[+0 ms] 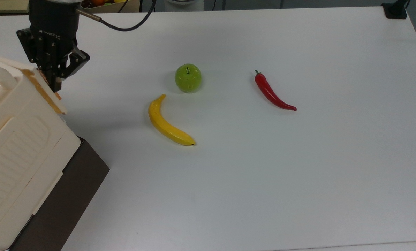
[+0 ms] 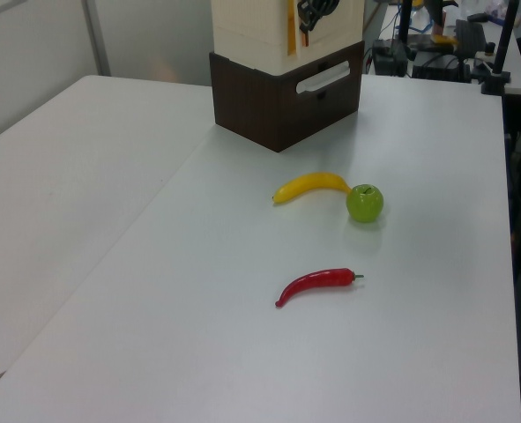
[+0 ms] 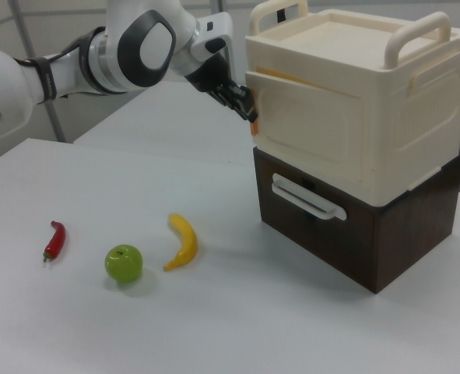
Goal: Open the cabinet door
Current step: 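Pull the door edge outward, swinging the door open on its hinge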
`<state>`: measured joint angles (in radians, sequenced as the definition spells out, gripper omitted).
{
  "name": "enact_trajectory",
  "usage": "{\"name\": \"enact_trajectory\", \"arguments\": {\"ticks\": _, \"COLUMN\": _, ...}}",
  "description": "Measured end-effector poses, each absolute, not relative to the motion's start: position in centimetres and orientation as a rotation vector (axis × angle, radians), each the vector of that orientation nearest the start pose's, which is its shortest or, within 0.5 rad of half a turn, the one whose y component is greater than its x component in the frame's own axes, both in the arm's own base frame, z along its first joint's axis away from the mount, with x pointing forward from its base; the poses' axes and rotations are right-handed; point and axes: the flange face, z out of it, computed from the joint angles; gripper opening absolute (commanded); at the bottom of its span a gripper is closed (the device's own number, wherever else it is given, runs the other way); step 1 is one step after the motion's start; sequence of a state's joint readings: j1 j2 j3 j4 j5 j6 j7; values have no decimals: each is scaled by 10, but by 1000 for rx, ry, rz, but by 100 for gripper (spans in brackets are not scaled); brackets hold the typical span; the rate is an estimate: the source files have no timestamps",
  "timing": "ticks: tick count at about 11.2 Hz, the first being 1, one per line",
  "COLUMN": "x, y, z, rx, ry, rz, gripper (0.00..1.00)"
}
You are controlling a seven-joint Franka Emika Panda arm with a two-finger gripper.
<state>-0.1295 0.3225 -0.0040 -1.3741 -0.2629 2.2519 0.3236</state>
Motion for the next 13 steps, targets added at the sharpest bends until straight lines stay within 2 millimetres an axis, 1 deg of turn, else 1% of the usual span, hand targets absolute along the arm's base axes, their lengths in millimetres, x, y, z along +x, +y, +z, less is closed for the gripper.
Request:
{"name": "enact_trajectory", "arguments": {"ticks": 1, "x": 692, "y": -97, "z": 598, "rx": -3155, "ry": 553, "rz": -920, "gripper": 72}}
{"name": "enact_trajectory", "arguments": {"ticks": 2, "x": 688, "y": -95, "z": 599, "rx": -3165, "ry": 561, "rz": -879, "gripper": 73}}
{"name": "enact_trajectory", "arguments": {"ticks": 3, "x": 685, "y": -89, "z": 602, "rx": -3165, "ry": 561, "rz": -845, "gripper": 82}}
{"name": "enact_trajectory", "arguments": {"ticks": 4, "x": 680, "y": -82, "z": 610, "rx": -3159, "ry": 561, "rz": -822, "gripper": 100}}
{"name": "enact_trajectory", "arguments": {"ticks": 6, "x": 666, "y": -76, "z": 633, "rx": -3129, "ry": 579, "rz": -804, "gripper": 100}}
{"name": "enact_trajectory", "arguments": {"ticks": 9, "x": 647, "y": -76, "z": 671, "rx": -3101, "ry": 592, "rz": -869, "gripper": 100}}
{"name": "enact_trajectory", "arguments": {"ticks": 11, "x": 643, "y": -76, "z": 690, "rx": -3076, "ry": 591, "rz": -940, "gripper": 100}}
{"name": "enact_trajectory", "arguments": {"ticks": 13, "x": 647, "y": -75, "z": 703, "rx": -3016, "ry": 565, "rz": -1094, "gripper": 100}}
